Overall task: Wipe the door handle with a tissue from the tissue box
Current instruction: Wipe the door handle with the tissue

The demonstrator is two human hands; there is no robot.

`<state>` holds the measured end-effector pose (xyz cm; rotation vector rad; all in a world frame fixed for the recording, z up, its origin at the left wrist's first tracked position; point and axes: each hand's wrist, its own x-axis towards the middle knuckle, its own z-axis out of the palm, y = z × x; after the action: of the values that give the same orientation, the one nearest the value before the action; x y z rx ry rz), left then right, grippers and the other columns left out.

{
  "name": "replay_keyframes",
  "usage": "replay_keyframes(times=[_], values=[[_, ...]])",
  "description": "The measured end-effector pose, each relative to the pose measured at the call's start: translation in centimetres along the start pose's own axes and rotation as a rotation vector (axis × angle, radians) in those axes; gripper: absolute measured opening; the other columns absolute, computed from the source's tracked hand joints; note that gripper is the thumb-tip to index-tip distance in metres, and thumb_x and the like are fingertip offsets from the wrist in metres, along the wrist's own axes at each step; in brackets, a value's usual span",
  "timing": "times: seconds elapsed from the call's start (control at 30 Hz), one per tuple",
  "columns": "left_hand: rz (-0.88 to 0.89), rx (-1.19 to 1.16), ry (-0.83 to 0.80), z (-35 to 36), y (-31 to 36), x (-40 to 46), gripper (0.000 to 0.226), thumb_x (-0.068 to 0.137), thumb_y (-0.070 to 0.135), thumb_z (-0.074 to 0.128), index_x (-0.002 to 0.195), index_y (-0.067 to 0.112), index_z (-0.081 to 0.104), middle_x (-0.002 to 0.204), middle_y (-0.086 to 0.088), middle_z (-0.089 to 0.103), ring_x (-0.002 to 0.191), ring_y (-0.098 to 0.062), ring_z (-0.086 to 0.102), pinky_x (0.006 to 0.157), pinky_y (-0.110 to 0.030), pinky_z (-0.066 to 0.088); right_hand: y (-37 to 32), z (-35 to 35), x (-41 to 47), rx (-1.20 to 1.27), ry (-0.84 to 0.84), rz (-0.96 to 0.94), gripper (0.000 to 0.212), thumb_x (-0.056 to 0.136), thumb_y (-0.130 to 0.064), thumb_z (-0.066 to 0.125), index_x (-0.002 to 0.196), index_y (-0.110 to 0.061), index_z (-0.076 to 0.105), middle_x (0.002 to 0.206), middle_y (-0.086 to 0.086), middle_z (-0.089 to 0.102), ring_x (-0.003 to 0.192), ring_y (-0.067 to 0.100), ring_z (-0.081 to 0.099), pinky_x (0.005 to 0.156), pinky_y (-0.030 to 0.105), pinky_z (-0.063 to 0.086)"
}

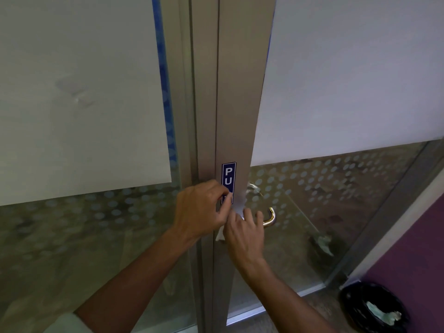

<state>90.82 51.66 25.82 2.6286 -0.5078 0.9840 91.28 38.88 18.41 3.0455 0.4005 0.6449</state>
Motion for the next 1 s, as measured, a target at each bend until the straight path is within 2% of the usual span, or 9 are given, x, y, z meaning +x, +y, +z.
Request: replay_keyframes(times=[0.07,0.17,0.37,0.47,0.57,0.63,0.7,0.87,1.0], values=[[0.102,0.048,0.081,0.1,0.2,0.6,0.022,0.084,0.028,0.068,0.091,0.009,0.077,0.086,-0.005,0.077,0.074,-0.022,0.071,0.071,-0.024,0.041,0.4,0.2,-0.5,-0.006,0.032,-0.051,0.021,0.069,-0.02,0.077,0.088,-0.019,0.069,0.074,-0.004,0.073,0.093,0.021,0.067,0.089,0.045,0.051],[0.229,0.156,0.182,0.5,0.1,1.7,0.028,0.085,0.032,0.058,0.09,0.014,0.079,0.089,-0.002,0.077,0.088,-0.023,0.065,0.081,-0.03,0.031,1.6,0.6,-1.0,-0.038,0.086,-0.152,0.027,0.064,-0.019,0.08,0.089,-0.015,0.073,0.081,-0.002,0.074,0.1,0.022,0.069,0.09,0.047,0.053],[0.368,0.335,0.284,1.9,-0.9,3.5,0.023,0.077,0.031,0.07,0.095,0.019,0.078,0.106,0.001,0.073,0.118,-0.027,0.046,0.092,-0.042,0.026,4.1,1.5,-1.0,-0.102,0.107,-0.358,0.053,0.068,-0.022,0.077,0.116,-0.002,0.069,0.09,0.008,0.077,0.11,0.03,0.067,0.092,0.048,0.051],[0.341,0.444,0.232,2.5,-1.4,4.1,0.04,0.077,0.035,0.067,0.114,0.021,0.074,0.132,-0.005,0.066,0.135,-0.036,0.036,0.105,-0.047,0.021,5.8,1.8,-0.9,-0.089,0.113,-0.462,0.055,0.072,-0.021,0.078,0.122,-0.004,0.066,0.099,0.005,0.078,0.115,0.03,0.064,0.095,0.049,0.05],[0.342,0.521,0.192,3.1,-1.6,4.3,0.061,0.084,0.04,0.058,0.141,0.019,0.056,0.157,-0.013,0.043,0.15,-0.047,0.017,0.121,-0.057,0.004,7.3,2.1,-0.7,-0.072,0.132,-0.549,0.051,0.079,-0.022,0.072,0.127,-0.007,0.062,0.105,0.004,0.077,0.117,0.029,0.061,0.098,0.049,0.047],[0.342,0.581,0.161,3.5,-1.8,4.3,0.07,0.088,0.04,0.054,0.152,0.016,0.042,0.165,-0.015,0.028,0.153,-0.047,0.007,0.123,-0.061,-0.005,8.1,2.3,-0.3,-0.072,0.164,-0.612,0.046,0.086,-0.021,0.065,0.129,-0.008,0.06,0.11,0.004,0.076,0.117,0.029,0.06,0.1,0.049,0.042],[0.35,0.646,0.132,3.9,-2.1,4.1,0.076,0.089,0.04,0.053,0.157,0.013,0.032,0.167,-0.015,0.019,0.154,-0.045,0.007,0.122,-0.062,-0.009,9.1,2.4,0.1,-0.054,0.195,-0.675,0.04,0.091,-0.02,0.058,0.13,-0.009,0.059,0.112,0.002,0.075,0.116,0.029,0.058,0.097,0.045,0.036],[0.358,0.71,0.133,4.7,-2.5,3.7,0.081,0.09,0.04,0.052,0.16,0.014,0.022,0.168,-0.014,0.015,0.154,-0.041,0.012,0.122,-0.062,-0.009,11.5,2.3,1.3,-0.025,0.16,-0.796,0.034,0.097,-0.021,0.051,0.13,-0.015,0.059,0.111,-0.001,0.075,0.115,0.028,0.054,0.096,0.043,0.034],[0.363,0.739,0.153,5.1,-2.6,3.7,0.078,0.093,0.041,0.047,0.161,0.015,0.019,0.169,-0.013,0.016,0.154,-0.039,0.014,0.121,-0.062,-0.006,12.9,2.5,2.1,-0.001,0.127,-0.837,0.028,0.098,-0.023,0.048,0.121,-0.017,0.062,0.099,-0.002,0.074,0.114,0.024,0.05,0.1,0.041,0.031]])
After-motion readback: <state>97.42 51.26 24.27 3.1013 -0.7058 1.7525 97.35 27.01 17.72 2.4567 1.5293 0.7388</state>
